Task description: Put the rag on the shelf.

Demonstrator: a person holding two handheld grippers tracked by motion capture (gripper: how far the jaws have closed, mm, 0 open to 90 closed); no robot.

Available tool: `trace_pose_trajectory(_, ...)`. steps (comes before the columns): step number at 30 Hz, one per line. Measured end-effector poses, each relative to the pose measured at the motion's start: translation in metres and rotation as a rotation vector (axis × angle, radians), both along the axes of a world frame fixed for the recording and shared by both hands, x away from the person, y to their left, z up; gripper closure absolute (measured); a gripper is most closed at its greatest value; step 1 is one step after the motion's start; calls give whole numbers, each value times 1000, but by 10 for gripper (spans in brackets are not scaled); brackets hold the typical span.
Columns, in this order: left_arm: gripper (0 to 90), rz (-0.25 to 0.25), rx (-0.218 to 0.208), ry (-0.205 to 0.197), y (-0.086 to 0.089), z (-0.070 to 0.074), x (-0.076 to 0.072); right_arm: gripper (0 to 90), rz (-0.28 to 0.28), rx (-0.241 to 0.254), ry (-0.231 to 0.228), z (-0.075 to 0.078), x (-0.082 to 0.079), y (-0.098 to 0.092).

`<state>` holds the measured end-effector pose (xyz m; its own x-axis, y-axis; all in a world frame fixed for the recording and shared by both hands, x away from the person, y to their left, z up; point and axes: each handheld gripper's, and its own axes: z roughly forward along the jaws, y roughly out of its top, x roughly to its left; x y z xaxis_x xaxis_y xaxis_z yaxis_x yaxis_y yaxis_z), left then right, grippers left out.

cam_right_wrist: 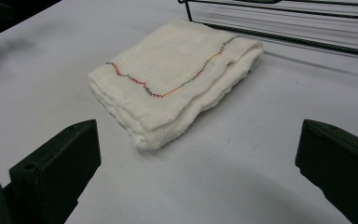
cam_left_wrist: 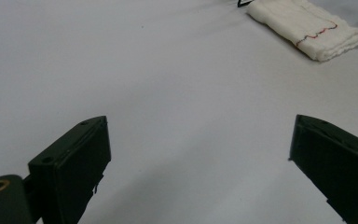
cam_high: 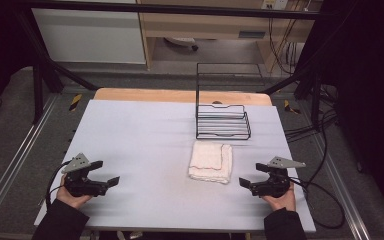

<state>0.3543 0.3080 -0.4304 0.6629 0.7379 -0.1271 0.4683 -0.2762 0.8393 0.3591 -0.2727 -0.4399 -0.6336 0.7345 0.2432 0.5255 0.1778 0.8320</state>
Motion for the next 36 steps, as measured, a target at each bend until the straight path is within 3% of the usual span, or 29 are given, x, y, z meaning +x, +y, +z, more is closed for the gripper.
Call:
trace_pose_trajectory(20,49,-10,22,-1,-10,-1,0,6,6,-4,1,0,0,1)
trace_pose_trajectory(36,50,-49,37,15,-40,1,1,5,3,-8,2,0,0,1)
